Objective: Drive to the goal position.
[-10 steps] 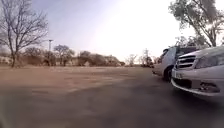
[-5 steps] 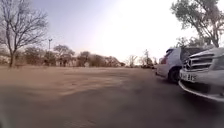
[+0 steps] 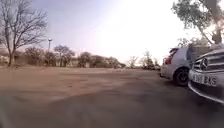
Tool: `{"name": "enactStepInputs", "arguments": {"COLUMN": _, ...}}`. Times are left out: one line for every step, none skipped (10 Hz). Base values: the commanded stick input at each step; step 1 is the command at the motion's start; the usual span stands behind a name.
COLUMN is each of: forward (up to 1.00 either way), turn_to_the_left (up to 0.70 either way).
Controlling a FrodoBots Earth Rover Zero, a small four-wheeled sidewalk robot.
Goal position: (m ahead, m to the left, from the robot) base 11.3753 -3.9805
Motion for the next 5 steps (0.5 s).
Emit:
{"name": "enactStepInputs", "arguments": {"forward": 0.70, "turn_to_the_left": 0.00}}
{"name": "enactStepInputs", "arguments": {"forward": 0.70, "turn_to_the_left": 0.00}}
{"name": "enactStepInputs", "arguments": {"forward": 0.70, "turn_to_the_left": 0.00}}
{"name": "enactStepInputs", "arguments": {"forward": 0.70, "turn_to_the_left": 0.00}}
{"name": "enactStepInputs", "arguments": {"forward": 0.70, "turn_to_the_left": 0.00}}
